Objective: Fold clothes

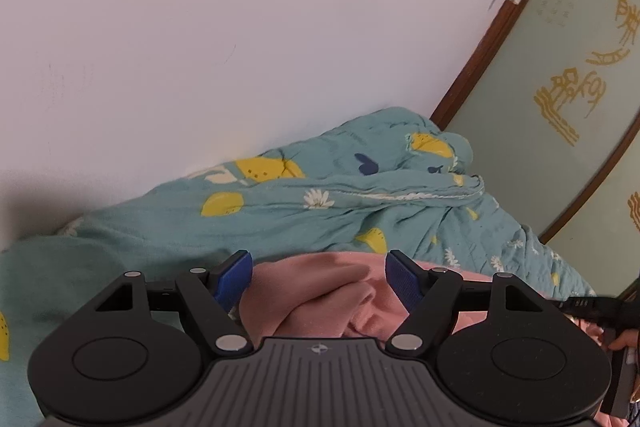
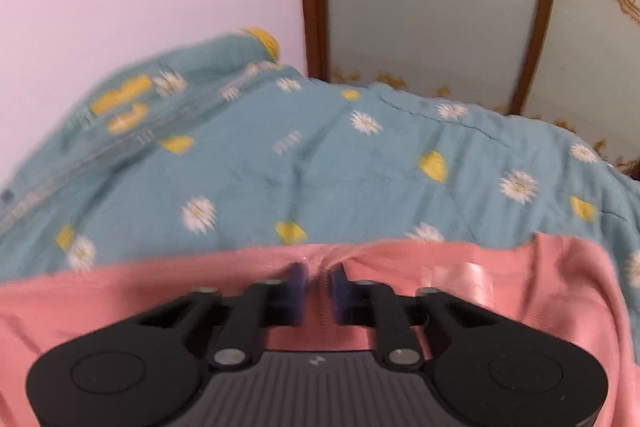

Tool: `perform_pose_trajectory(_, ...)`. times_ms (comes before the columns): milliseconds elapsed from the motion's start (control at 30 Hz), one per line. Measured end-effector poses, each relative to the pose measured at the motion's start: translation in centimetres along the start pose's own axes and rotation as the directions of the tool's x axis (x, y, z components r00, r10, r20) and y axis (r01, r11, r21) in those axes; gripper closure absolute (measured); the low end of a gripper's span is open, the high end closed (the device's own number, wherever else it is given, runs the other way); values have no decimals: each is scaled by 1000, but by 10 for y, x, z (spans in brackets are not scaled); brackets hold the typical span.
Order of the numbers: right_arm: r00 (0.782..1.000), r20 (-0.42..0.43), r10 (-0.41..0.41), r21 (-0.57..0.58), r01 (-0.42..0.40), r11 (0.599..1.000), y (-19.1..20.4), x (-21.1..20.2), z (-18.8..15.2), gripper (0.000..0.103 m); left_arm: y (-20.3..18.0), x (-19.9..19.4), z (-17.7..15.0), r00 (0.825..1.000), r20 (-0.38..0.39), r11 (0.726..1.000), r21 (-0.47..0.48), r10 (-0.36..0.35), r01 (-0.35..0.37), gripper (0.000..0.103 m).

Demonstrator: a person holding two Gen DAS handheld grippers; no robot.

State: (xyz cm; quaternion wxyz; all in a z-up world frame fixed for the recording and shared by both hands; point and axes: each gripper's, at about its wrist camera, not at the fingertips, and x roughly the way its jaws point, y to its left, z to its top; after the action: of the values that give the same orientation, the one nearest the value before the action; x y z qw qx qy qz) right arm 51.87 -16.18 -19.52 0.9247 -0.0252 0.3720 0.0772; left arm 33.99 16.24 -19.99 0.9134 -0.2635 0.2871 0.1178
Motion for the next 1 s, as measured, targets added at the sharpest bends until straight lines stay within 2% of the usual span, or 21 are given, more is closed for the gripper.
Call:
perform_pose_trajectory(133, 995, 64, -77, 62, 73, 995, 9, 10, 29, 92, -1, 5, -1, 1000, -9, 1000, 2, 8, -8, 30)
perform_pose_trajectory(200, 993, 16, -116, 76, 114, 991, 9, 22, 37, 91, -1, 5, 0, 1000, -5, 1000, 8, 15, -15, 30)
perform_pose_trajectory(233, 992, -20, -121, 73, 122, 990, 10, 27, 38, 87, 0, 5, 0, 1000, -2, 1000, 6, 18, -18, 30)
perform_pose_trajectory(300, 987, -69, -145, 30, 147, 989, 14, 35, 35, 72, 2, 5, 2, 1000, 2, 1000, 1, 24, -24, 30)
perform_pose_trajectory(367, 984, -62, -169, 7, 170, 985, 14, 32, 32, 57, 5, 6, 4, 1000, 2, 999, -11, 30, -30, 30)
perform_pose_trajectory(467, 977, 10, -215, -12, 215, 977, 12, 12, 29, 56, 8, 6, 7, 999, 2, 999, -27, 37, -37, 30)
perform_pose_trajectory(567, 985, 145, -91, -116, 108, 987, 28, -26, 26, 56, 13, 4, 10, 999, 8, 998, -53, 42, -42, 30)
perform_pose_trajectory(600, 988, 156, 9, -209, 24, 978, 45, -39, 22, 56, 15, 2, 12, 999, 12, 997, -63, 45, -44, 30)
perform_pose_trajectory(633, 981, 144, 127, -320, -75, 945, 66, -54, 17, 56, 16, 0, 14, 999, 16, 996, -70, 51, -49, 30)
perform_pose_trajectory(700, 966, 99, 239, -508, -157, 847, 108, -68, 3, 56, 18, -4, 17, 998, 27, 995, -77, 63, -61, 30)
perform_pose_trajectory(733, 957, 70, 281, -592, -187, 784, 128, -75, -5, 56, 19, -6, 19, 997, 33, 995, -77, 70, -67, 30)
perform_pose_trajectory(767, 953, 53, 299, -627, -201, 752, 138, -78, -8, 56, 20, -9, 20, 996, 40, 994, -75, 77, -74, 30)
perform_pose_trajectory(800, 947, 15, 322, -686, -225, 692, 155, -79, -14, 56, 20, -10, 21, 995, 46, 994, -71, 83, -79, 30)
perform_pose_trajectory(833, 937, -36, 346, -750, -254, 610, 176, -80, -21, 56, 20, -12, 22, 995, 51, 994, -67, 86, -83, 30)
perform_pose_trajectory(867, 934, -63, 353, -783, -265, 563, 188, -80, -26, 56, 19, -14, 24, 993, 61, 994, -55, 97, -93, 30)
perform_pose_trajectory(933, 936, -123, 330, -861, -266, 433, 220, -72, -35, 56, 19, -19, 27, 989, 82, 992, -31, 122, -120, 30)
perform_pose_trajectory(1000, 941, -159, 298, -901, -262, 347, 239, -63, -41, 56, 20, -23, 32, 985, 108, 990, -11, 138, -138, 30)
